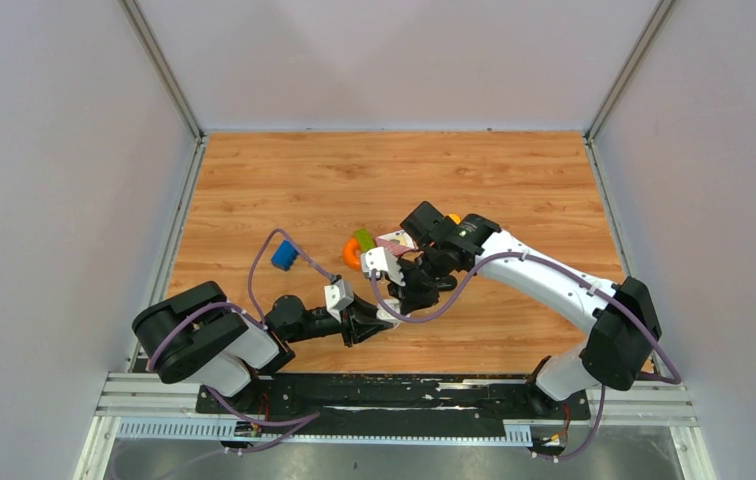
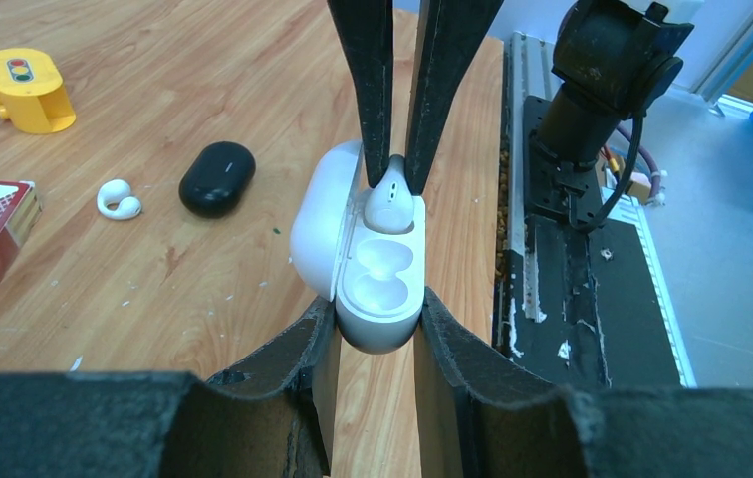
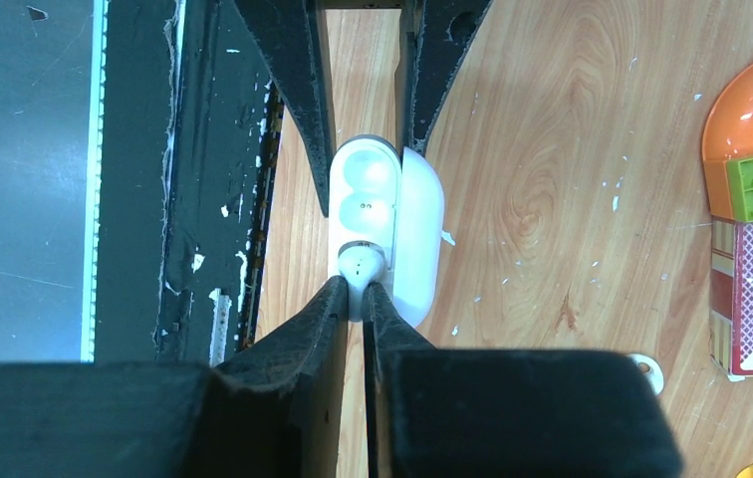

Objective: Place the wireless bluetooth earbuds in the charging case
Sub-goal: Insert the right earbud into the right side groove of the charging case, then move the left earbud to the center of the board.

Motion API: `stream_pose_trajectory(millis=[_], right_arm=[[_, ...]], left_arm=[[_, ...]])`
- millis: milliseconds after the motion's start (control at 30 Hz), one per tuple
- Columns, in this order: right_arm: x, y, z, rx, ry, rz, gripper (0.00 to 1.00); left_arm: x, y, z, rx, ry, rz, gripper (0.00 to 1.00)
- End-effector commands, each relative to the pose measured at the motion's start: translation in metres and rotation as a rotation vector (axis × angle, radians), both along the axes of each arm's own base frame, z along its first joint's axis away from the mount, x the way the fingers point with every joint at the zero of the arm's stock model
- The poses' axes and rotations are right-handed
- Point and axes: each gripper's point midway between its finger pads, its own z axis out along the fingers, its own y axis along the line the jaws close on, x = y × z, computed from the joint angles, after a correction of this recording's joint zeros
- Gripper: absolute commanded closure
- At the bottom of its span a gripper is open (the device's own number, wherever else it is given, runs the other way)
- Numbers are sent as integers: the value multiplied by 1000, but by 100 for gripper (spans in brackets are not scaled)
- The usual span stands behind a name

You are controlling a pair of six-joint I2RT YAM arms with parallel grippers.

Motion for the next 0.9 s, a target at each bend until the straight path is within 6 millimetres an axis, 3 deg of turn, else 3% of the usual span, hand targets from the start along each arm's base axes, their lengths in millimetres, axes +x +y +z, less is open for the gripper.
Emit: stream_pose_trajectory(millis=[0,200,333,633,767,867], right_arm=[[2,7,0,18,2,-2,88],[1,7,4,28,-8,0,77],[0,5,13,38,-18,0,75],[-15,-13,76,156,-99,33,75],[0,-24,85,211,-134,-18,77],[23,-34,80,253,-122,-74,79]], left_arm=[[2,-6,27,-84,-74,-12,97],[2,-6,25,-81,-69,-10,97],[3,-6,25,-79,-67,-6,97],[4,-7,25,-79,-58,0,98],[4,-6,26,-85,-58,2,97],[5,-5,28,-93,-61,7,97]])
